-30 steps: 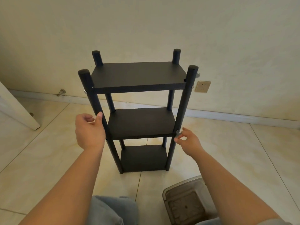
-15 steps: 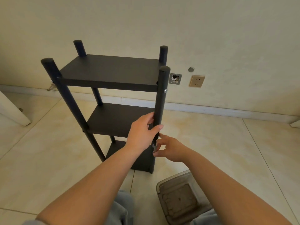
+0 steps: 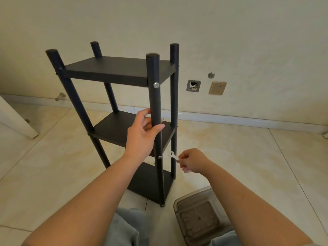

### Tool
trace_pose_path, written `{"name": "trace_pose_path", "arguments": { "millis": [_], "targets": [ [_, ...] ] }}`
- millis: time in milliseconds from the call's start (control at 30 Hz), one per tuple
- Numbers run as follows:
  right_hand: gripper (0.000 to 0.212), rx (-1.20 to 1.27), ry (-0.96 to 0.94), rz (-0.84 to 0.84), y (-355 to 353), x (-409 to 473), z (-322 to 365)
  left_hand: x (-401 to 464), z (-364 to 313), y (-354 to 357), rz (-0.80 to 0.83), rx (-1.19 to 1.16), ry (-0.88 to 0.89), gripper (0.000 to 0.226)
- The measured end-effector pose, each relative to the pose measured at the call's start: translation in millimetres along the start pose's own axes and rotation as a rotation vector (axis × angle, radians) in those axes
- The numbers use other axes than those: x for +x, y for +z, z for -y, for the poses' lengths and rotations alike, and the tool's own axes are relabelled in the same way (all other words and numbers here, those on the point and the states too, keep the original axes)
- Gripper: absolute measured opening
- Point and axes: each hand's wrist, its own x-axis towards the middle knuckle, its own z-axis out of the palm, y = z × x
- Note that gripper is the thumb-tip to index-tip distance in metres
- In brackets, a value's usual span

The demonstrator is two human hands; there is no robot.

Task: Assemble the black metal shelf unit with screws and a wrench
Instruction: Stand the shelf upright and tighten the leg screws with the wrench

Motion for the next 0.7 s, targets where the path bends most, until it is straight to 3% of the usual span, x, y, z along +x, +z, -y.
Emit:
{"name": "trace_pose_path", "arguments": {
  "millis": [567,700],
  "targets": [
    [0.022,0.204,-0.084,-0.114,22,11,20,1,-5,-3,-0.046,-0.024,0.050,0.041],
    [0.015,0.172,-0.116,-0.057,21,8,21,2,-5,-3,-0.063,-0.035,0.046,0.041]
  ]
}}
